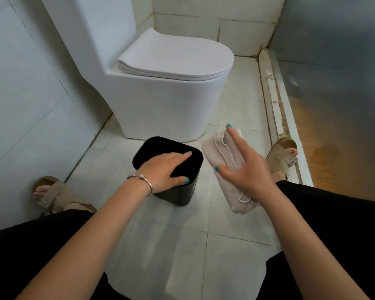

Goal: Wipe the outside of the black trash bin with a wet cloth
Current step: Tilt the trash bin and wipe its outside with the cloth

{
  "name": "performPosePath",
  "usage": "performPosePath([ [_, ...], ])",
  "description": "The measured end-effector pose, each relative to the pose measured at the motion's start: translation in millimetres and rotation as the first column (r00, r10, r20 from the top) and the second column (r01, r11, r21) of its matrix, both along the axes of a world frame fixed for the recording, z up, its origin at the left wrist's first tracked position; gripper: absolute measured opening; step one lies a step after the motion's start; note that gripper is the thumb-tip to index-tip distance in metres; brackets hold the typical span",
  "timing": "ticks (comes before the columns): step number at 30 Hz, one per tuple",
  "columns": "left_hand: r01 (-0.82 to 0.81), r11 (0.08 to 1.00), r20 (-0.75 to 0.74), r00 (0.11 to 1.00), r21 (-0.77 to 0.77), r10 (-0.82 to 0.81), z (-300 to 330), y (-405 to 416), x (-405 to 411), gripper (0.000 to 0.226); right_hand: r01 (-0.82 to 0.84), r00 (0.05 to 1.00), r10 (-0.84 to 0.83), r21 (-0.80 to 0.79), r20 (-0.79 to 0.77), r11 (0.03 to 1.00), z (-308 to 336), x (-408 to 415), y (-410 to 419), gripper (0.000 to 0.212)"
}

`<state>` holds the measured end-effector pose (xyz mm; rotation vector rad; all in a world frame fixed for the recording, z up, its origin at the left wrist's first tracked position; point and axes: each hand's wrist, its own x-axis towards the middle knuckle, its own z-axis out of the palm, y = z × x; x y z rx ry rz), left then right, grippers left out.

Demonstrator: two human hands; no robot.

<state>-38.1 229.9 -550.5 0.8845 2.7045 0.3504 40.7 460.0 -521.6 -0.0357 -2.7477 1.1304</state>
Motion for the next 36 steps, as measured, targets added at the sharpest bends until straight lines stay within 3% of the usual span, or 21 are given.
performPosePath([
  [4,-0.011,0.982,0.131,0.991,-0.191,0.037,-55,34,11,0.096,0.128,0.992,-0.127,-0.073,0.02,0.989,-26,-10,13,0.085],
  [7,-0.111,0.978,0.13,0.982,-0.177,0.135,-88,58,11,0.106,0.153,0.988,-0.151,-0.137,0.022,0.979,-43,-9,16,0.086],
  [12,-0.245,0.951,-0.075,0.969,-0.191,0.235,-94,93,-6,0.098,0.212,0.976,-0.202,-0.142,0.086,0.967,-69,-5,23,0.088],
  [15,-0.241,0.941,-0.068,0.97,-0.237,0.232,-103,100,-14,0.099,0.253,0.966,-0.24,-0.166,0.096,0.953,-75,-5,25,0.088],
  [22,-0.292,0.938,-0.052,0.956,-0.189,0.288,-108,96,-17,0.087,0.252,0.966,-0.237,-0.179,0.104,0.951,-75,-5,27,0.089],
  [27,-0.348,0.933,-0.04,0.937,-0.088,0.346,-93,67,-19,0.083,0.262,0.963,-0.242,-0.19,0.118,0.946,-73,-2,25,0.089],
  [30,-0.443,0.894,0.036,0.897,0.071,0.441,-78,39,-20,0.082,0.258,0.964,-0.235,-0.209,0.126,0.943,-70,1,20,0.089],
  [34,-0.576,0.7,0.191,0.812,0.422,0.552,-63,12,-5,0.08,0.234,0.97,-0.21,-0.226,0.126,0.945,-66,4,13,0.088],
  [36,-0.644,0.579,0.276,0.752,0.5,0.598,-64,5,6,0.079,0.225,0.972,-0.201,-0.239,0.119,0.945,-65,5,9,0.088],
])
